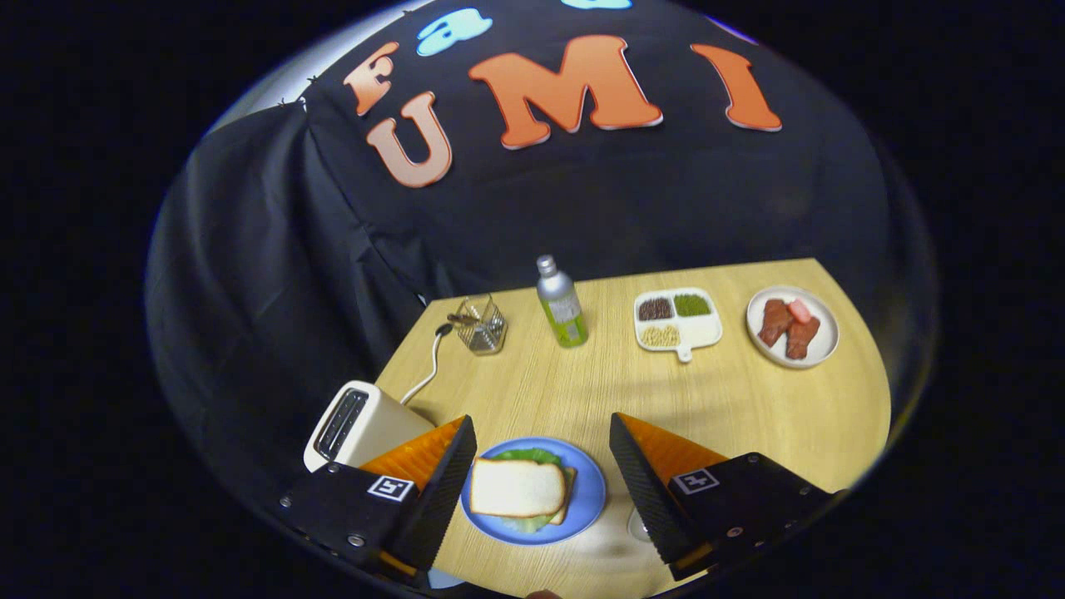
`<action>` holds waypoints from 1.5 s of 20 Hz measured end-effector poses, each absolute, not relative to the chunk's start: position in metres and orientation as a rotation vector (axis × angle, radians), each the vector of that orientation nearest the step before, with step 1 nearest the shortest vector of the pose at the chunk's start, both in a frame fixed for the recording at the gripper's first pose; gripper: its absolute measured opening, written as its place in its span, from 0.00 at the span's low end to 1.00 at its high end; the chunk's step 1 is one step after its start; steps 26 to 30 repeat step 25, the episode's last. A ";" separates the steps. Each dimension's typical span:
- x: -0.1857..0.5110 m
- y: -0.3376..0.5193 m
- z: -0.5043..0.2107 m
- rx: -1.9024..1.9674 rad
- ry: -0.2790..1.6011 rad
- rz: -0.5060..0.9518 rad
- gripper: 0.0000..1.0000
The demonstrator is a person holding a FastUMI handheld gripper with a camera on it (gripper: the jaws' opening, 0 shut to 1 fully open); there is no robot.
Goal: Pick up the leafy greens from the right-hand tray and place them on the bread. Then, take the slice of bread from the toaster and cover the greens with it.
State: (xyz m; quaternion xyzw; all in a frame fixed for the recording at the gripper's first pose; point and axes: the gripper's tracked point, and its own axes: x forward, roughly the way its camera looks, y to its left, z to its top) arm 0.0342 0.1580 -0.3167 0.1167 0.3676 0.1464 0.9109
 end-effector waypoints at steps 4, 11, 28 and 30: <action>0.053 0.136 -0.236 0.218 0.549 0.274 0.98; 0.064 0.094 -0.125 0.144 0.252 0.178 0.98; 0.032 0.023 -0.035 -0.027 -0.030 -0.053 0.98; 0.032 0.023 -0.035 -0.027 -0.030 -0.053 0.98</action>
